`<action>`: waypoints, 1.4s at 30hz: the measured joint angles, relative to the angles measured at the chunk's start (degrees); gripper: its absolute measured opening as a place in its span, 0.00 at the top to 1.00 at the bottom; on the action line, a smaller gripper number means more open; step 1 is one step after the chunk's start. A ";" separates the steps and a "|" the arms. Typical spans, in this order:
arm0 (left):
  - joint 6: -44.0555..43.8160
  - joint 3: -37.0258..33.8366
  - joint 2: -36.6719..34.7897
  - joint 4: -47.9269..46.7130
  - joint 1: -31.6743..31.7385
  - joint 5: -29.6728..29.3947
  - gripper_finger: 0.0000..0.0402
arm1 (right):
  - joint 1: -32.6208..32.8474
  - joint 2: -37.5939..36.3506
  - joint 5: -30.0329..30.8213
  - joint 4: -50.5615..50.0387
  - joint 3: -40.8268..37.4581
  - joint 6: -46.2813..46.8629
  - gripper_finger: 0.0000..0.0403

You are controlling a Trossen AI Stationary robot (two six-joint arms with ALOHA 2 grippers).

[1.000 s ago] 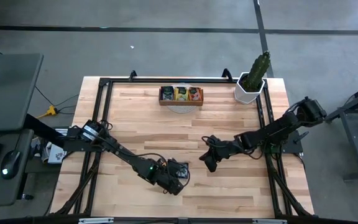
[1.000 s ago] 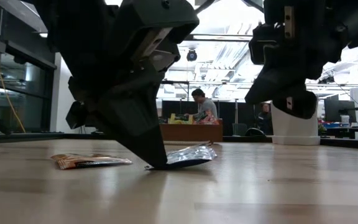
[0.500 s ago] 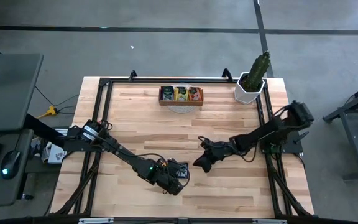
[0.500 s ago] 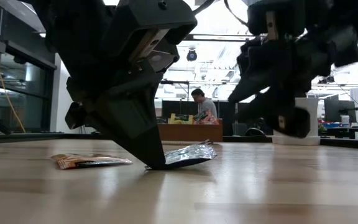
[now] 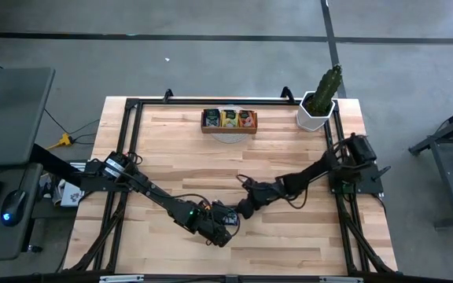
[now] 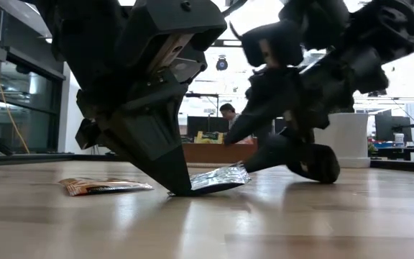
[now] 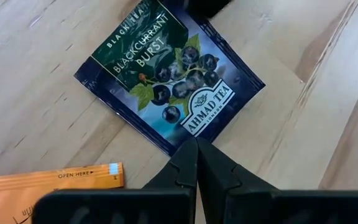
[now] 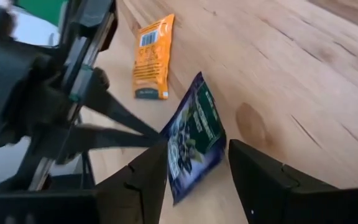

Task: Pick & Place Tea
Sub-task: Put the purple tea bag in the left compartment of the organizer

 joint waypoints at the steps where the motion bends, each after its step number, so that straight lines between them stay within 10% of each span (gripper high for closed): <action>1: 0.38 0.00 0.00 0.01 0.00 0.03 1.00 | -0.21 0.55 -0.11 -1.58 1.23 0.00 0.59; 11: 2.23 -0.04 0.02 0.43 0.00 0.73 1.00 | -0.78 2.41 -0.99 -11.32 7.44 -4.63 0.64; 24: 3.89 -0.04 0.02 0.78 0.00 1.11 1.00 | -1.26 2.41 -2.26 -11.46 7.27 -9.29 0.99; 42: 8.37 -0.44 -4.75 -4.95 -0.04 -1.30 0.76 | -1.24 2.39 -4.23 -11.72 7.26 -13.84 1.00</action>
